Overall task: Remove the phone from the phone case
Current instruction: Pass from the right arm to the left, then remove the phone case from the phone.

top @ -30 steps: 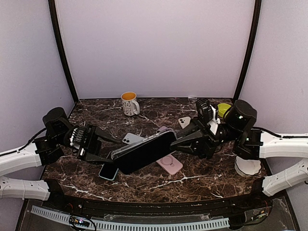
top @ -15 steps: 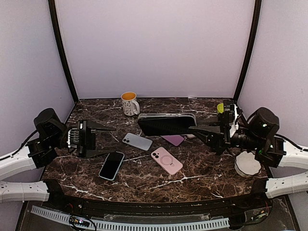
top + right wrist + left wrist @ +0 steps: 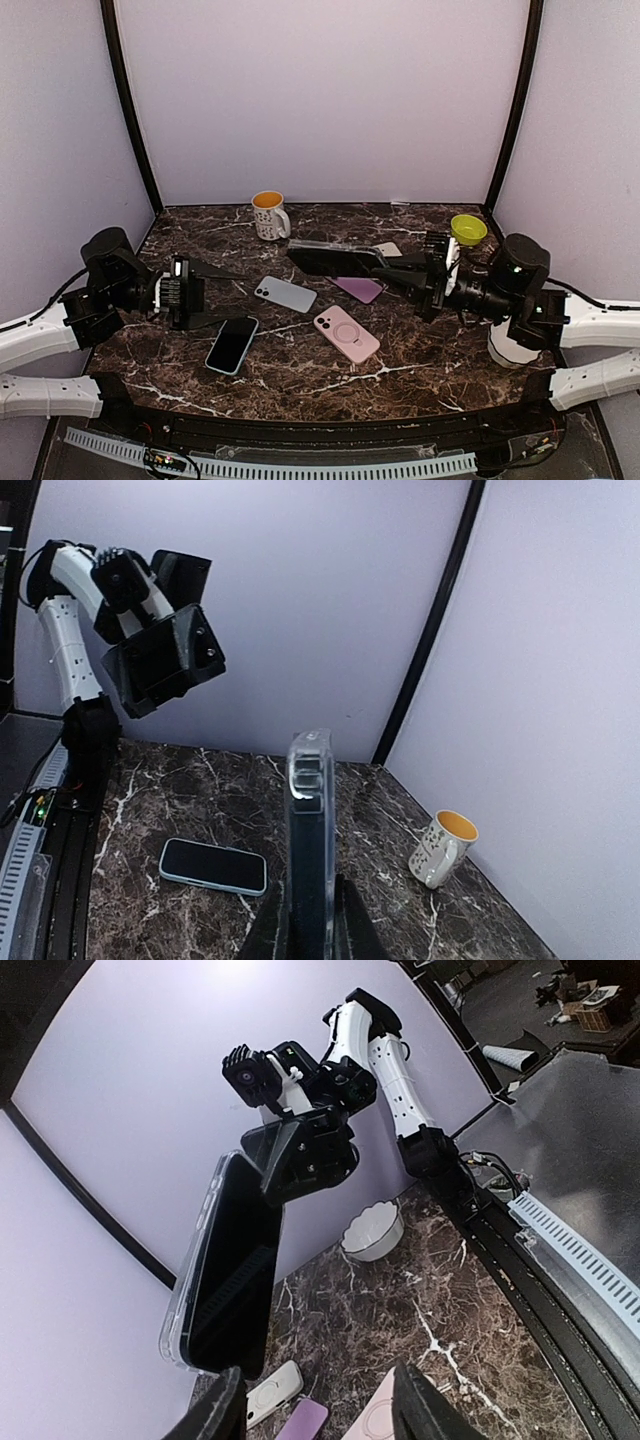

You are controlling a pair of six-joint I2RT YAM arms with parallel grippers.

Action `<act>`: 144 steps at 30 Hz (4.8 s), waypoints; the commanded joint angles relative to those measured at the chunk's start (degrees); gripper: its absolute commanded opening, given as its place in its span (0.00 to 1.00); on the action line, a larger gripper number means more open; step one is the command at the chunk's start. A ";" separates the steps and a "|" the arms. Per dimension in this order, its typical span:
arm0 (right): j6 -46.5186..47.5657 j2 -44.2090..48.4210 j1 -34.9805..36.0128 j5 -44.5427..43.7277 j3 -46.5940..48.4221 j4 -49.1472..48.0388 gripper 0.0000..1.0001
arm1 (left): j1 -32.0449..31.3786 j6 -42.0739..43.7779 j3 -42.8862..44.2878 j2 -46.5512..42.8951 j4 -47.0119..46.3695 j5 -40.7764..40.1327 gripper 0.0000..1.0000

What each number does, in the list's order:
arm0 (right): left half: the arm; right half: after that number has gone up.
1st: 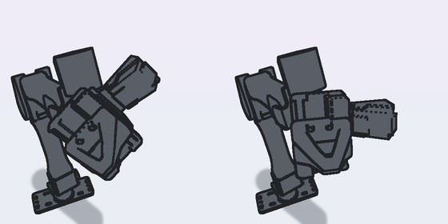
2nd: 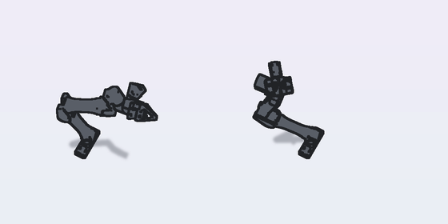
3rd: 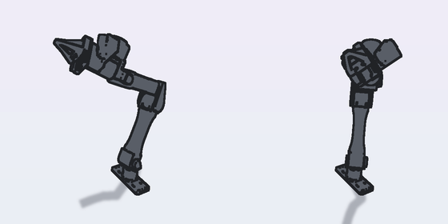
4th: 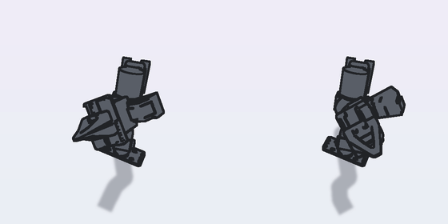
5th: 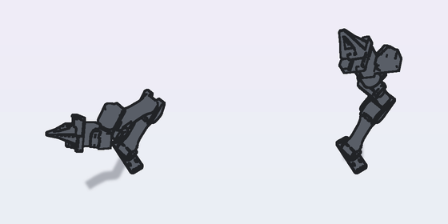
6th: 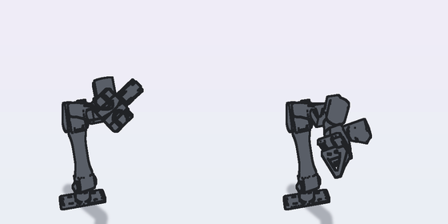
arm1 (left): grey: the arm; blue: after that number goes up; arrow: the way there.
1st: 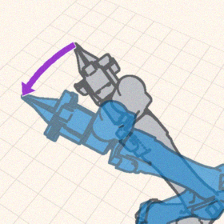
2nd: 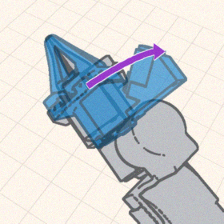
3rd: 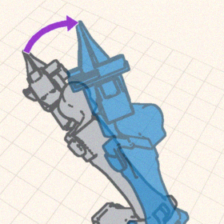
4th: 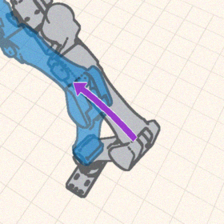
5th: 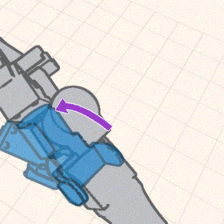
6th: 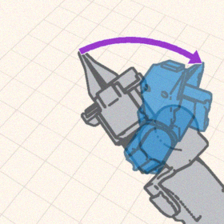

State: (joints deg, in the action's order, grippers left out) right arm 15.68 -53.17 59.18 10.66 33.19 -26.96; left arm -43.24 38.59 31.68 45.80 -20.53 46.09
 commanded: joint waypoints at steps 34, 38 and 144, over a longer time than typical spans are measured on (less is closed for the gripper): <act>14.08 -9.62 3.22 12.65 6.98 -9.18 0.00 | -1.41 2.35 -0.89 -1.62 -0.33 -2.35 0.40; 13.92 -10.19 3.18 13.77 7.15 -9.43 0.00 | -1.55 2.99 -0.84 -1.09 0.59 -2.66 0.40; -10.64 -36.57 9.20 -0.32 43.74 38.21 0.73 | -3.84 12.14 0.40 8.49 9.05 -18.15 0.00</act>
State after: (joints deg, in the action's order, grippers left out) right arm 5.26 -86.52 67.85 10.61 71.33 3.53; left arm -46.85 50.39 30.70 54.85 -9.06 27.79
